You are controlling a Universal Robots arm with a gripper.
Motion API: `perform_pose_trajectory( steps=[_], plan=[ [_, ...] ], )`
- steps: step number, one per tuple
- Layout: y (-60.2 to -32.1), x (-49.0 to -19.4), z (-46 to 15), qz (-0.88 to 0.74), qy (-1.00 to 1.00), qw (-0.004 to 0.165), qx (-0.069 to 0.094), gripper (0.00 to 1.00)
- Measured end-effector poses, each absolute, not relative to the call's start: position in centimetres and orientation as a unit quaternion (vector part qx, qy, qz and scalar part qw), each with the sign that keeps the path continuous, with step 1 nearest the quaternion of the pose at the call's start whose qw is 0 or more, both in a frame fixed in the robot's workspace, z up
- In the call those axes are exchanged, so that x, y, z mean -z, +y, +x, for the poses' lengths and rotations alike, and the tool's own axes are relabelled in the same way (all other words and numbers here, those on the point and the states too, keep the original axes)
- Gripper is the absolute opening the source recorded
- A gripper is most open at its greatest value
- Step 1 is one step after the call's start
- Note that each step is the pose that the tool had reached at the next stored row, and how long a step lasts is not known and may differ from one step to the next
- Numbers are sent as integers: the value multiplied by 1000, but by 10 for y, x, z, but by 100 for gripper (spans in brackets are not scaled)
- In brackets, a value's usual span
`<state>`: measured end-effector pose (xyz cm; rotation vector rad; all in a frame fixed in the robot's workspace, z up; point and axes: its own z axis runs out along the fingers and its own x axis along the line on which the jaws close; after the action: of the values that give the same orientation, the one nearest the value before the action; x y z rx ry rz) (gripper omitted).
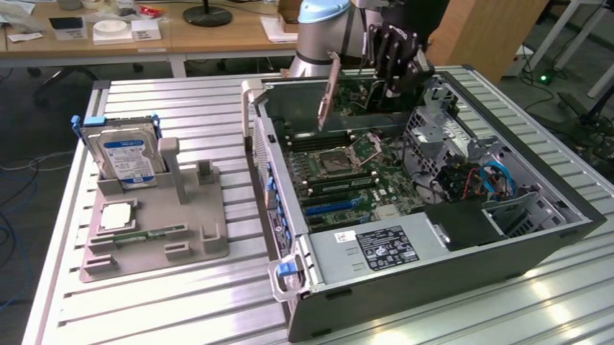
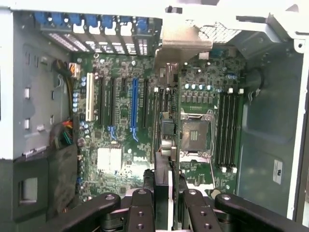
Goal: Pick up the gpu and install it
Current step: 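Insert the gpu into the slot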
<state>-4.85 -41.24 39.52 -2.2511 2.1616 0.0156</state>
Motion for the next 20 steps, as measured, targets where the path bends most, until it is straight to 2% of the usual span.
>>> perform_pose_trajectory(
  steps=[7, 20],
  plan=[
    [-412, -392, -49, -724, 689, 26, 14, 27],
    [-412, -376, -53, -706, 708, 31, 17, 27]
  ],
)
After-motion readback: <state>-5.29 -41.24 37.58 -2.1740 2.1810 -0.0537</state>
